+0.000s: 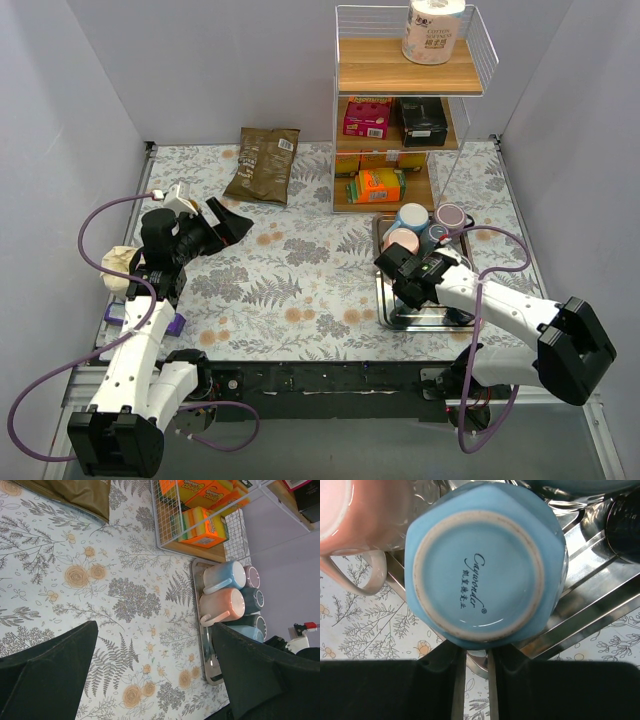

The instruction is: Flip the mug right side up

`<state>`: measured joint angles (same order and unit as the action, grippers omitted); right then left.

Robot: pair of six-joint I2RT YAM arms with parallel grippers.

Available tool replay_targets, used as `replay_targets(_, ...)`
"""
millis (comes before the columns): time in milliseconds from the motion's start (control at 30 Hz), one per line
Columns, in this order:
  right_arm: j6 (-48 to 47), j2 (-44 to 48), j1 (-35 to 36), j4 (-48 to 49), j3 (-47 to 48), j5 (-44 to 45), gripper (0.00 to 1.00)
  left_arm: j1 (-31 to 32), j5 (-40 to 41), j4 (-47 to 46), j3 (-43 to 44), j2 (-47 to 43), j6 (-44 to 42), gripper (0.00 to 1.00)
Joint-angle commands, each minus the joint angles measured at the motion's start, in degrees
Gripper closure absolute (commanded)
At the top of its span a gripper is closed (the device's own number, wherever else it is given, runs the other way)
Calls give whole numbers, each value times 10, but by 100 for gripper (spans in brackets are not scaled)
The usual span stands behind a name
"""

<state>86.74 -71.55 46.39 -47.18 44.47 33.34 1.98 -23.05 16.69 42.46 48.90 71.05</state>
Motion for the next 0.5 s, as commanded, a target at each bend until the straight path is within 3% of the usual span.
replay_targets(0,-3,38,3,-21,5,16,99,-2,-13,-7,-4,-15,4,2)
replay_targets(267,-107,140,7,2,36,-1,99,-2,-49,-8,-1,-22,23,2)
replay_targets(467,-186,209,7,72,68,-67,99,-2,-102,-34,-9,-26,54,2)
